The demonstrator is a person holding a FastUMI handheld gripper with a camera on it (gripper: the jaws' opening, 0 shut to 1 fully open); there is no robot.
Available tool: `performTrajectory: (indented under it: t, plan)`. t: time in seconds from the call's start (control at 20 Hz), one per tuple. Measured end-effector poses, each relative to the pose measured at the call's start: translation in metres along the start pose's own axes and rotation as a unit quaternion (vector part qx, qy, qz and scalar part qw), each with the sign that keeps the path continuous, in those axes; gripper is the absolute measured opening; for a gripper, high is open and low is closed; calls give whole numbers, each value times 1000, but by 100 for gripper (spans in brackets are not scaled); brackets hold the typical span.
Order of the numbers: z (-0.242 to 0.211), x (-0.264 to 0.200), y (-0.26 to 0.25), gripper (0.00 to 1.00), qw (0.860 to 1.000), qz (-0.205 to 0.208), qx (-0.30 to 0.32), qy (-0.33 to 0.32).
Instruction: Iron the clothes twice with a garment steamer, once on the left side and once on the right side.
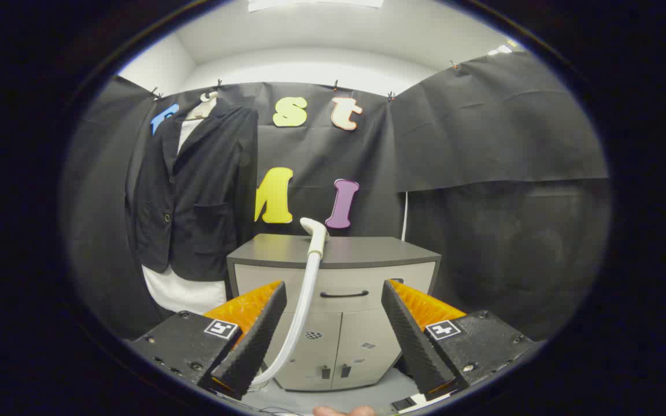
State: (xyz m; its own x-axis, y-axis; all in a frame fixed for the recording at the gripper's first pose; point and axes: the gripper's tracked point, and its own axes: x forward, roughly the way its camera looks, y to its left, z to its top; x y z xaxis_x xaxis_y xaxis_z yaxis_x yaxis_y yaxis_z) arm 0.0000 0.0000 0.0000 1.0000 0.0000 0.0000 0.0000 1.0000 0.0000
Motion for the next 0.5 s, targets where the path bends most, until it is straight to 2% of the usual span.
performTrajectory:
  t: [0.5]
  plan:
    - [1, 2, -5, 100, 1000, -3, 8, -5]
